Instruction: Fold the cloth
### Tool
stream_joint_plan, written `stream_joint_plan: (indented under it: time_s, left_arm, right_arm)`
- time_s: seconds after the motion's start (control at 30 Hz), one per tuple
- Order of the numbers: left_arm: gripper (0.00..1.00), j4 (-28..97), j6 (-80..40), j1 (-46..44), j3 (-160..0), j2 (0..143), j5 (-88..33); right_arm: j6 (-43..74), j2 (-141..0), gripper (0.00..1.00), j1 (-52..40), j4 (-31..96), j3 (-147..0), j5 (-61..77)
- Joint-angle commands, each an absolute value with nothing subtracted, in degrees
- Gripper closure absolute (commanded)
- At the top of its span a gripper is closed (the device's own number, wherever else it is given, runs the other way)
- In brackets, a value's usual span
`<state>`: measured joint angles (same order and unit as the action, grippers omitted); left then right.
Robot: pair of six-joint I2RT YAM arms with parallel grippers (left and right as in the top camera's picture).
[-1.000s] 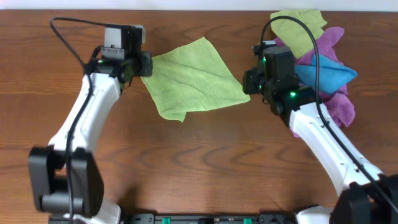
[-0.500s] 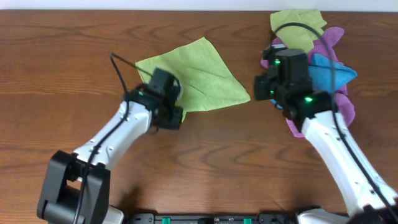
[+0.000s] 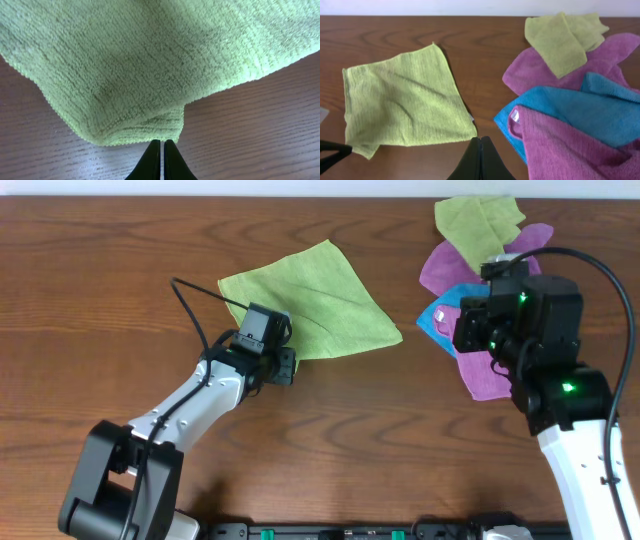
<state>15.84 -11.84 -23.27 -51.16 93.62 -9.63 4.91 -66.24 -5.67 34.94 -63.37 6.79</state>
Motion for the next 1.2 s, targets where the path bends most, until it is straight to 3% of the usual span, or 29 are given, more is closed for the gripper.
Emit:
stream_joint_plan:
  time_s: [0.0, 0.83, 1.03, 1.17]
  left_arm:
    - [0.94, 16.1, -12.3, -23.4, -50.7, 96.1, -8.5]
    - [0.94, 11.3, -11.1, -23.4, -50.7, 102.5, -8.4]
    - [0.95, 20.6, -7.6, -23.4, -50.7, 103.7, -7.4]
    - [0.94, 28.8, -7.7, -23.3, -50.7, 103.6, 1.8]
  right_arm:
    - [4.2, -65.7, 0.99, -5.3, 35.6, -64.1, 7.8]
    - [6.4, -65.7, 0.99, -5.3, 38.2, -64.1, 8.0]
    - [6.4, -65.7, 0.99, -5.3, 38.7, -64.1, 8.0]
    - [6.4, -65.7, 0.99, -5.3, 38.6, -64.1, 8.0]
